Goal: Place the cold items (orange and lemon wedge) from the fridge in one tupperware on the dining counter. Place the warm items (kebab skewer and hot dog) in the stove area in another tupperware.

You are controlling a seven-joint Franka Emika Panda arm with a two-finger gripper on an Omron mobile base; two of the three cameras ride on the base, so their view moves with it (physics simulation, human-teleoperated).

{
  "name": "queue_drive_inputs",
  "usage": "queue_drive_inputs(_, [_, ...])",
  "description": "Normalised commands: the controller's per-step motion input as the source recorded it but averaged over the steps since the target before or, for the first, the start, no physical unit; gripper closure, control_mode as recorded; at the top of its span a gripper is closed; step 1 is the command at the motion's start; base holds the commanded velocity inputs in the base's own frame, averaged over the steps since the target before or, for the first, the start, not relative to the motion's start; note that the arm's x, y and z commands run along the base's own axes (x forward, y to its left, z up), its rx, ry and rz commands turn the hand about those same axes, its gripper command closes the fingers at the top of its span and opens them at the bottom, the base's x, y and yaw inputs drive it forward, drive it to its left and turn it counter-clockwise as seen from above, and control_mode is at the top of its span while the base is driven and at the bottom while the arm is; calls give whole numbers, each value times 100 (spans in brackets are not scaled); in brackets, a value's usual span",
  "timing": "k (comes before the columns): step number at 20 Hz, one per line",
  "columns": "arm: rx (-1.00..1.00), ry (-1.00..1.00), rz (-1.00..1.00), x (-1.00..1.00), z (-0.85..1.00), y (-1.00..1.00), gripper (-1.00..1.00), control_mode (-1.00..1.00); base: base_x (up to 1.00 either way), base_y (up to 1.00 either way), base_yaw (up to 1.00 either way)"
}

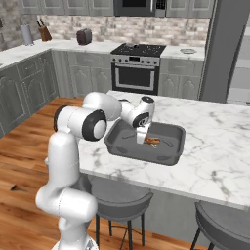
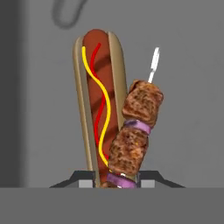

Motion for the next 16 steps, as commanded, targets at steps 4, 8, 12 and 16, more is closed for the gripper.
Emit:
queue_drive_inputs(4, [0,0,0,-4,-33,-9,-100,-100,0,0,0])
queue_drive_inputs(8, [3,-5,0,-33,-21,-18,-100,-100,0,0,0])
queue_drive_inputs(12, [6,-3,0,-32,-5,-20,-100,-100,0,0,0])
queue_drive_inputs(16, [1,-2,0,-2,7,-1,-100,-100,0,0,0])
